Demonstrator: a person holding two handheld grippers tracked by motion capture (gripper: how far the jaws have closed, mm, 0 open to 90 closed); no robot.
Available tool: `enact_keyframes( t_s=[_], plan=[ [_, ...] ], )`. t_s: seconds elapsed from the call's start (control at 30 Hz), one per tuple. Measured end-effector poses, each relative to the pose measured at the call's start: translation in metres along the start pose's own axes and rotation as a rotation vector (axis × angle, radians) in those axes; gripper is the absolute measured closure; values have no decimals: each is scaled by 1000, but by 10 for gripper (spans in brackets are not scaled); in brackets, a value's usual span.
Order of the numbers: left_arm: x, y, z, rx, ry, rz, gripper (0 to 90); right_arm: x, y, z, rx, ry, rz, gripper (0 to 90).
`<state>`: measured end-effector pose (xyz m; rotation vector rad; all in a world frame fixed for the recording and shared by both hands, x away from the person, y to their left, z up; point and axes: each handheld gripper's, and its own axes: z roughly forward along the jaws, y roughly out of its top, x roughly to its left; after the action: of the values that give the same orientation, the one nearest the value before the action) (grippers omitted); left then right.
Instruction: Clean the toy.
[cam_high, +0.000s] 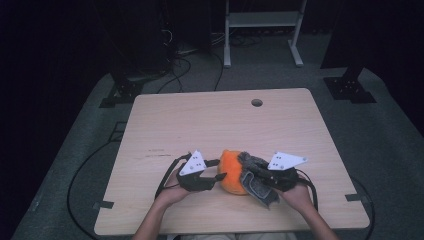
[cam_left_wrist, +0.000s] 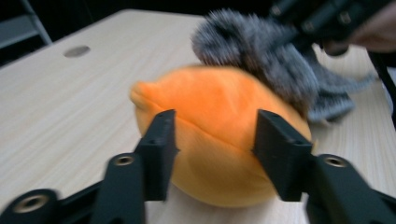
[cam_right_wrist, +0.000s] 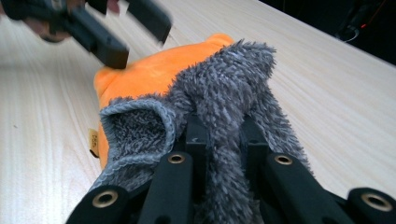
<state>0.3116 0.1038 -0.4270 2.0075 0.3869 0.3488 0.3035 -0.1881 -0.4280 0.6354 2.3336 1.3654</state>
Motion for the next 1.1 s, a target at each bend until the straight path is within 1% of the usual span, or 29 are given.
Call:
enact_keyframes(
  t_s=[0.07, 0.1, 0.17, 0.2, 0.23, 0.27, 0.3, 0.37, 0.4, 0.43, 0.47, 0.5, 0.53, 0.57, 0.6, 0.63, 0.67, 0.7, 0.73, 0.77, 0.8, 0.83, 0.87, 0.9, 0.93, 0.97, 1.0, 1.03, 1.1],
  plan=[
    [-3, -2, 6, 21, -1, 11, 560, -6, -3, -1, -3, 6, 25, 775],
    [-4, -2, 9, 17, -2, 0, 567, -7, -4, -1, 4, -4, 27, 774],
    [-4, -2, 9, 18, -1, -17, 573, -12, -7, -4, 27, -37, 40, 773],
    [-3, -3, 9, 21, 1, -20, 573, -14, -8, -7, 49, -74, 38, 773],
    [-3, -3, 9, 21, 1, -20, 573, -14, -8, -7, 49, -74, 38, 773],
    [-3, -3, 9, 24, 5, -27, 573, -14, -8, -10, 55, -92, 32, 773],
    [-3, -3, 10, 23, 14, -38, 571, -4, -5, -17, 9, -74, 1, 773],
    [-2, -3, 13, 18, 21, -60, 571, 7, 1, -19, -31, -27, -40, 773],
    [-2, -3, 13, 18, 21, -60, 571, 18, 6, -16, -50, 13, -73, 773],
    [-3, -3, 15, 23, 32, -62, 571, 18, 6, -16, -50, 13, -73, 773],
    [-3, -3, 15, 38, 47, -58, 571, 25, 8, -11, -43, 30, -100, 773],
    [-2, -4, 15, 45, 51, -59, 570, 31, 9, -3, -13, 26, -130, 772],
    [-1, -5, 13, 48, 56, -62, 567, 28, 5, 3, -6, 23, -119, 774],
    [0, -6, 13, 43, 49, -70, 565, 25, 4, 3, -10, 22, -107, 774],
    [0, -6, 12, 40, 31, -67, 560, 21, 3, 2, -5, 4, -95, 774],
    [0, -6, 12, 40, 31, -67, 547, 21, 3, 2, -5, 4, -95, 774],
    [1, -6, 11, 29, -15, -59, 547, 17, 1, 0, 4, -18, -98, 774],
    [0, -5, 9, 5, -49, -51, 470, 11, -2, -3, 4, -22, -65, 773],
    [-2, -5, 10, 5, -54, -42, 463, 10, -3, -4, 4, -30, -72, 773],
    [-2, -5, 10, 5, -54, -42, 464, 10, -3, -4, 4, -30, -72, 773],
    [-3, -5, 12, 20, -40, -17, 464, 11, -3, -4, 7, -34, -73, 772],
    [-4, -6, 13, 29, -27, -14, 485, 14, -1, -4, 5, -37, -78, 771],
    [-3, -6, 14, 42, -16, -17, 502, 18, 1, -5, -11, -37, -98, 770],
    [-1, -7, 14, 59, -2, -30, 517, 28, 5, -7, -43, -2, -139, 770],
    [-1, -7, 14, 59, -2, -30, 520, 32, 6, -7, -47, 8, -154, 770],
    [1, -8, 13, 74, 7, -41, 520, 32, 6, -7, -47, 8, -154, 770],
    [3, -8, 13, 83, 7, -50, 521, 37, 7, -6, -41, 14, -184, 770],
    [5, -10, 12, 79, 2, -81, 516, 38, 3, -3, -14, 31, -189, 770],
    [5, -11, 13, 73, -6, -98, 505, 34, -1, -2, 0, 31, -188, 772]
  ],
)
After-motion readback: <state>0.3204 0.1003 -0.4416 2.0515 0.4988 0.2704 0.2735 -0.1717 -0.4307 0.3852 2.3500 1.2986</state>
